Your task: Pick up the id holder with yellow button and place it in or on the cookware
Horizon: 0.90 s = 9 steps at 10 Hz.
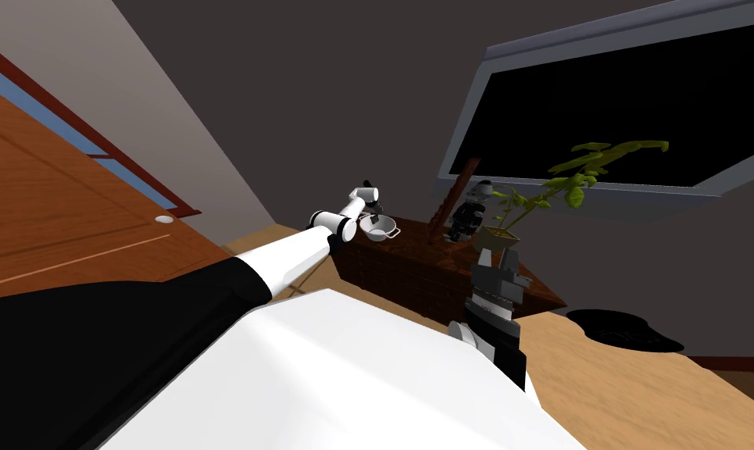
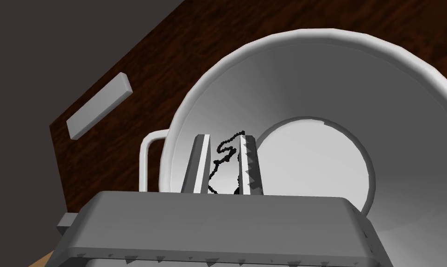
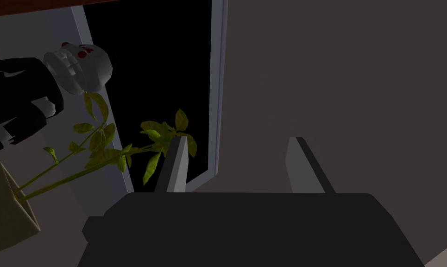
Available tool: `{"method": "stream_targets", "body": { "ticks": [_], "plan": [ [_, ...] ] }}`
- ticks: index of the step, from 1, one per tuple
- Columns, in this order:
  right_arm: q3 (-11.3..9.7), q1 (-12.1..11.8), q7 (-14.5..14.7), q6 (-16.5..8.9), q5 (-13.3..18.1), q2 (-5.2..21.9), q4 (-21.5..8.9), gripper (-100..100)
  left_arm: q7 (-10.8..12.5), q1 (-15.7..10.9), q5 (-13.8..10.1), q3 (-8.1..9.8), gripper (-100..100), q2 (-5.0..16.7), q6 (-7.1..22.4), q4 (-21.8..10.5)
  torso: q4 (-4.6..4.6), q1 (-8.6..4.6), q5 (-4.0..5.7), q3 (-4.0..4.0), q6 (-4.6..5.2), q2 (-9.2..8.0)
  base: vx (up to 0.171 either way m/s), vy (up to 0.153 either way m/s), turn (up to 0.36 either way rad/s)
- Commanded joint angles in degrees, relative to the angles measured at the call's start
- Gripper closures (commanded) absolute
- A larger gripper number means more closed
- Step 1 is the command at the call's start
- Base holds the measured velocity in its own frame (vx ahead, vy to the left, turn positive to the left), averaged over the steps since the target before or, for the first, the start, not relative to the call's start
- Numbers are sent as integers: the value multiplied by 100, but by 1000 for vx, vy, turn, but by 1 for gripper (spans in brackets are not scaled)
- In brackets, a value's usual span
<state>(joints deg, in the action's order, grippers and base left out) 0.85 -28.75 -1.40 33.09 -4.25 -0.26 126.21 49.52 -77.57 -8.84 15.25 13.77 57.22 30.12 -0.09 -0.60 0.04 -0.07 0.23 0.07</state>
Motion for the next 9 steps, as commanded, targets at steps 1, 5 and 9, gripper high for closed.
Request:
{"method": "stream_targets", "body": {
  "ticks": [1, 5, 9],
  "plan": [
    [0, 0, 0, 0, 0, 0, 0, 0, 0, 0, 0, 0, -100, 0, 0, 0, 0, 0, 0, 0, 0, 0, 2, -14, -5],
    [1, 0, 0, 0, 0, 1, 0, 0, 0, -1, -2, -1, -100, -2, -2, -1, 1, 36, -10, 2, -3, -3, 0, -2, 0],
    [1, 0, 0, 0, 0, 1, 0, 0, 112, -280, 21, -15, -100, 59, 311, 47, 2, 50, -13, 3, -8, -5, 2, 15, -5]
  ]
}}
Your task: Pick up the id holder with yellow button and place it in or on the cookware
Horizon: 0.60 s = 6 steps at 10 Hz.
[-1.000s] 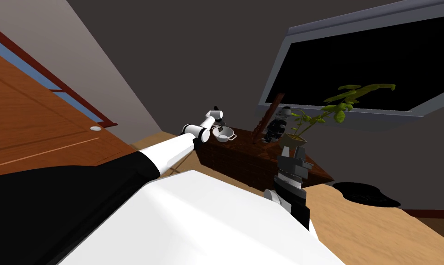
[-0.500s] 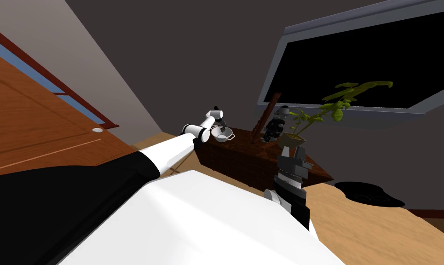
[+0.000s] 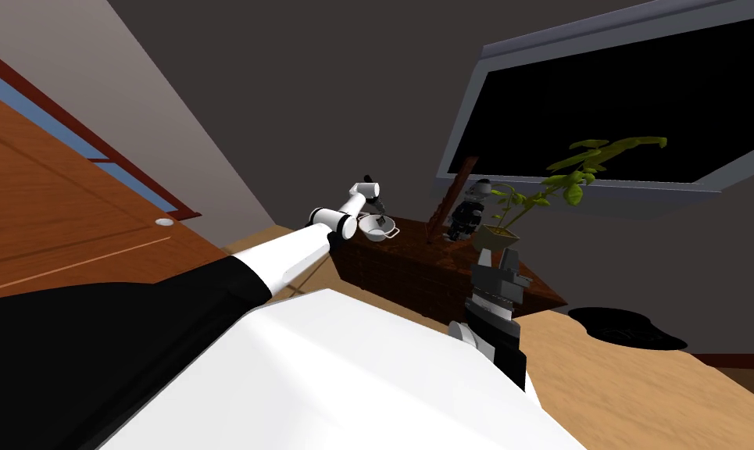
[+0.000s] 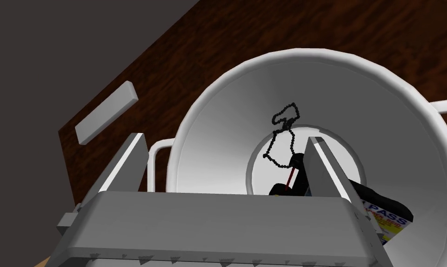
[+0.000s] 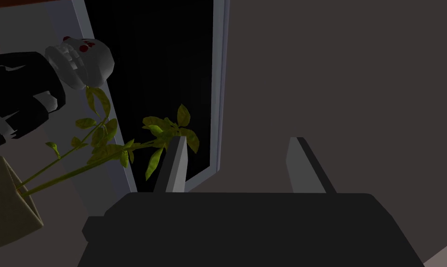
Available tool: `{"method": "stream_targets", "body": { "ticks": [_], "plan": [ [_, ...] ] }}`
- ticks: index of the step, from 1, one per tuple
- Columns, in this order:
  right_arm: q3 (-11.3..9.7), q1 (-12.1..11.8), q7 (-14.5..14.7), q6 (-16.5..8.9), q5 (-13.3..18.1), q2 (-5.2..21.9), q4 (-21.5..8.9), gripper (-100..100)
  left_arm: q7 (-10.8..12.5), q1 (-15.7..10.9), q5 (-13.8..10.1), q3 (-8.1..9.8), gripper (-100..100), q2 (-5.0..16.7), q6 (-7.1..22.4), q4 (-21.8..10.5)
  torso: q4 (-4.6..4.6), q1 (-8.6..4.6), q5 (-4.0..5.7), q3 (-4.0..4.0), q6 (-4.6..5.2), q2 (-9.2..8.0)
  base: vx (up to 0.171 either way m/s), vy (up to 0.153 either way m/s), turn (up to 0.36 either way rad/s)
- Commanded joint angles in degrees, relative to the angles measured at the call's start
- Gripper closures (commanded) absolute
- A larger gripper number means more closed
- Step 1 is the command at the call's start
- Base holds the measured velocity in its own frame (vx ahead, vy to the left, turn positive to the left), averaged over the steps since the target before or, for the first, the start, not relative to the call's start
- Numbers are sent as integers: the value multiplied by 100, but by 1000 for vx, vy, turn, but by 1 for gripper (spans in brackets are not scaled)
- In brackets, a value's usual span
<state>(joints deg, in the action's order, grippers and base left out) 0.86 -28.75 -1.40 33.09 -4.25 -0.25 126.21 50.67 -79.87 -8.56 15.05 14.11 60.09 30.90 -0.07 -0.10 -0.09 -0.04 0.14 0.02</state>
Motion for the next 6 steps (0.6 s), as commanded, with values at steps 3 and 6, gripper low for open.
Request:
{"method": "stream_targets", "body": {
  "ticks": [3, 6],
  "plan": [
    [0, 0, 0, 0, 0, 0, 0, 0, 107, -328, 17, -10, -100, 90, 337, 17, 0, 0, 0, 0, 0, 1, 4, 20, -5],
    [0, 0, 0, 0, 0, 0, 0, 0, 85, -252, 12, -7, 0, 75, 300, 55, -1, -6, 1, -1, 0, 0, 1, 4, -1]
  ]
}}
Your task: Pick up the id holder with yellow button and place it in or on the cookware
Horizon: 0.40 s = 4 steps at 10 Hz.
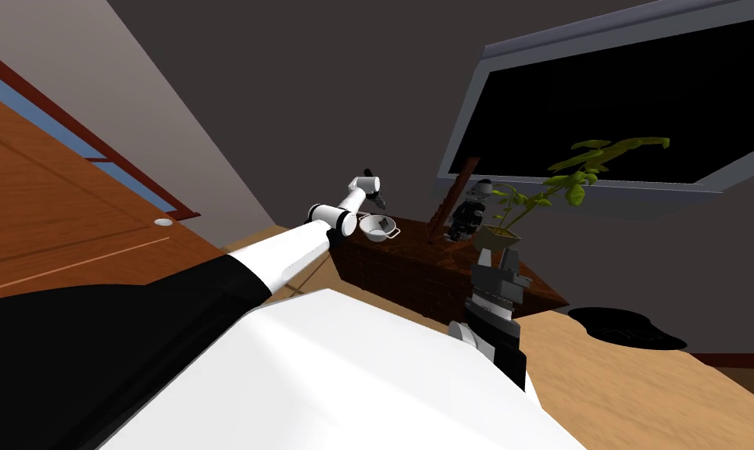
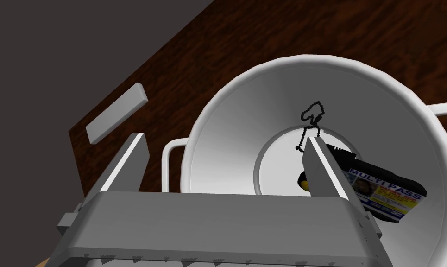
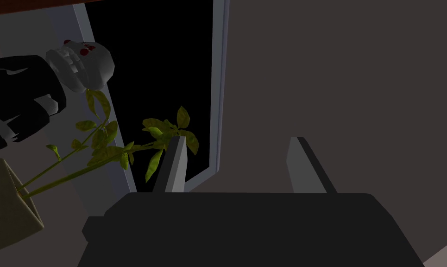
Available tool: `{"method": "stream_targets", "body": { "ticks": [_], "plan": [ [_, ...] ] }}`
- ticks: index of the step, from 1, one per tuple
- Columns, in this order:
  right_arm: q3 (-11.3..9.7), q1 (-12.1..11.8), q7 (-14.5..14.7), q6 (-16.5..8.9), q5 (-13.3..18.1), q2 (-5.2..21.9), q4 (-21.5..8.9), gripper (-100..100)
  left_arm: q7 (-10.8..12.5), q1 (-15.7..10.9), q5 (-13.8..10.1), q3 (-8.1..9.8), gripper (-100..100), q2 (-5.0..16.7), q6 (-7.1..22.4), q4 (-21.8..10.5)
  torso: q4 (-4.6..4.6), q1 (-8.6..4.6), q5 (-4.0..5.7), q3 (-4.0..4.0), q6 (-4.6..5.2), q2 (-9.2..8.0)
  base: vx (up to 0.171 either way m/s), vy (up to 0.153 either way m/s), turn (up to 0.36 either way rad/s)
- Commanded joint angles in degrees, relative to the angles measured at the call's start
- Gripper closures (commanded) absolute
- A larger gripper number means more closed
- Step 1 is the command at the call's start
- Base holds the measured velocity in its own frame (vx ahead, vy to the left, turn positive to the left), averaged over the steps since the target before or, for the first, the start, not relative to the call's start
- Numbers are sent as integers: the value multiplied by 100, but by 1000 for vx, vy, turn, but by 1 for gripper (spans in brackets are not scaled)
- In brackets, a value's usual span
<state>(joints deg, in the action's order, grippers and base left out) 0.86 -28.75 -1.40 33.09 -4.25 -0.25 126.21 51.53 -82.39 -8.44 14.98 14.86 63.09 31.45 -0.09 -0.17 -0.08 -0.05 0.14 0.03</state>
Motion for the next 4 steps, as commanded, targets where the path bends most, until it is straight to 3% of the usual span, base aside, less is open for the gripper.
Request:
{"method": "stream_targets", "body": {
  "ticks": [1, 4],
  "plan": [
    [0, 0, 0, 0, 0, 0, 0, 0, 0, 0, 0, 0, 0, 0, 0, 0, 0, 0, 0, 0, 0, 0, 0, 0, 0],
    [0, 0, 0, 0, 0, 0, 0, 0, 0, 0, 0, 0, 0, 0, 0, 0, 0, -1, 0, 0, 0, 0, 0, 0, 0]
  ]
}}
